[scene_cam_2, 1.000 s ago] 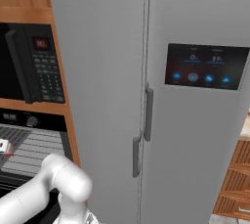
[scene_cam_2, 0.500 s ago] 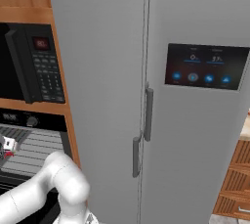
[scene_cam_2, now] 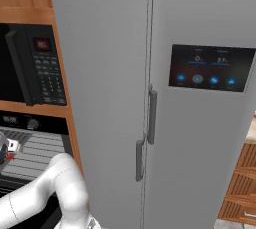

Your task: Take the fish from the oven and place it on the plate on the counter.

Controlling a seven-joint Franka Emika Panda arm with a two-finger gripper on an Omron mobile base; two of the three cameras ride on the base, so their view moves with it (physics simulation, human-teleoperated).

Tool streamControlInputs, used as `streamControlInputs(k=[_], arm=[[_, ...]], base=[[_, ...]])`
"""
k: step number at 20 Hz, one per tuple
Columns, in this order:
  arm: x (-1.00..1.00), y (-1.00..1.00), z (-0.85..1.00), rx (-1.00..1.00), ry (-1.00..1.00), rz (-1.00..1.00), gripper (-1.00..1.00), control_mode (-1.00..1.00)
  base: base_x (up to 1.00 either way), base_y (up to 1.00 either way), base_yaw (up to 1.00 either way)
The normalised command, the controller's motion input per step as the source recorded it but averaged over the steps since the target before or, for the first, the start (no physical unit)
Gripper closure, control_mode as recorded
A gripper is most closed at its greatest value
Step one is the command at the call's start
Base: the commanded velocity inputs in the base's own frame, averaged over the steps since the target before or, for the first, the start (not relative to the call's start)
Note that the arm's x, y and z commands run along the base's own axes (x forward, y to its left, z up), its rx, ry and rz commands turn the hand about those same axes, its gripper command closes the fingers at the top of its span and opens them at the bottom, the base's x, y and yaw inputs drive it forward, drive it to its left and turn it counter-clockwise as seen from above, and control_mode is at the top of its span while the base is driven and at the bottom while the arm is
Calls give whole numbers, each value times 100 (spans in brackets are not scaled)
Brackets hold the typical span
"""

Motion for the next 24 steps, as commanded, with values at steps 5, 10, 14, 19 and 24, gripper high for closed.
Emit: streamControlInputs(k=[5, 10, 14, 19, 24], arm=[[8, 0, -38, -2, 2, 9, -100, -100], [11, 0, -4, -2, 3, 4, -100, -100], [33, 10, -3, -2, 0, 1, -100, -100], [19, 19, -16, -2, 0, 0, -100, -100], [0, 17, -24, -1, 0, 0, -100, -100]], base=[[0, 0, 0], [0, 0, 0], [0, 0, 0], [0, 0, 0], [0, 0, 0]])
